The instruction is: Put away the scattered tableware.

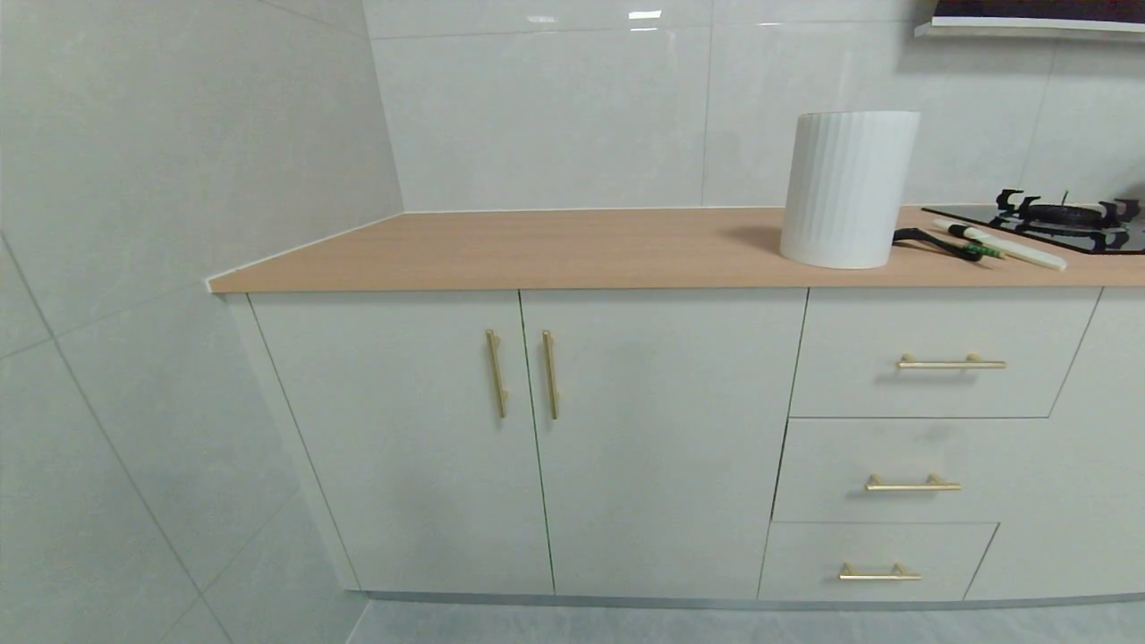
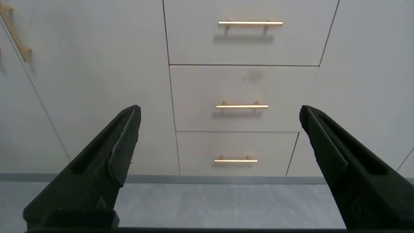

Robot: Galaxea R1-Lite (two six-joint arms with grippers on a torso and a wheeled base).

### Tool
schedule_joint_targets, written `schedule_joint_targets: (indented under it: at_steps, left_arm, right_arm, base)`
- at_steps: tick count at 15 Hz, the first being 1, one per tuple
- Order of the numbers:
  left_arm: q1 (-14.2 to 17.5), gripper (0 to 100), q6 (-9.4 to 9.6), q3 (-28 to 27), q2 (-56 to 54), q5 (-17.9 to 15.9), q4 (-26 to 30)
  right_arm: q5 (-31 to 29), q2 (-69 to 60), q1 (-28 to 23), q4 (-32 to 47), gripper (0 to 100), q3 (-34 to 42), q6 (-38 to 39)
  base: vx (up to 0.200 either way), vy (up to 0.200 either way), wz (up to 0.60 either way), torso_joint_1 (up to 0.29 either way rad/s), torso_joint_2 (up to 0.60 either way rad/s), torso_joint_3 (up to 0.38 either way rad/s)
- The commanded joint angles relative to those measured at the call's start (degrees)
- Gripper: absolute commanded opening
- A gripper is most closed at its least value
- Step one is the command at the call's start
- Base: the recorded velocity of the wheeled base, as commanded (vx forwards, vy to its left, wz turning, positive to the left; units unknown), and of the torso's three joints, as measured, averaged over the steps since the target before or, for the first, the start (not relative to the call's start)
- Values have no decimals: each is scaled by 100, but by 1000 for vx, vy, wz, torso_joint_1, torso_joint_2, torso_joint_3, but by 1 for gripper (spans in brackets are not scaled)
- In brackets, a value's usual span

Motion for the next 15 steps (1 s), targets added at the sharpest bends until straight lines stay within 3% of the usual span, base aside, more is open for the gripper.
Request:
schedule_joint_targets:
  at_steps: [1, 11, 15]
  left_arm:
    - [6, 100, -5, 0, -2, 0, -5]
    - [6, 100, -14, 0, -2, 0, -5]
    - [6, 100, -23, 0, -2, 0, -5]
  right_arm:
    - [-2, 11, 5, 0, 100, 0, -4]
    - [-2, 11, 5, 0, 100, 0, 22]
    - [-2, 11, 5, 0, 100, 0, 22]
  base:
    - [0, -200, 0, 2, 2, 7]
    - [0, -200, 0, 3, 0, 2]
    - [0, 0, 0, 0, 0, 0]
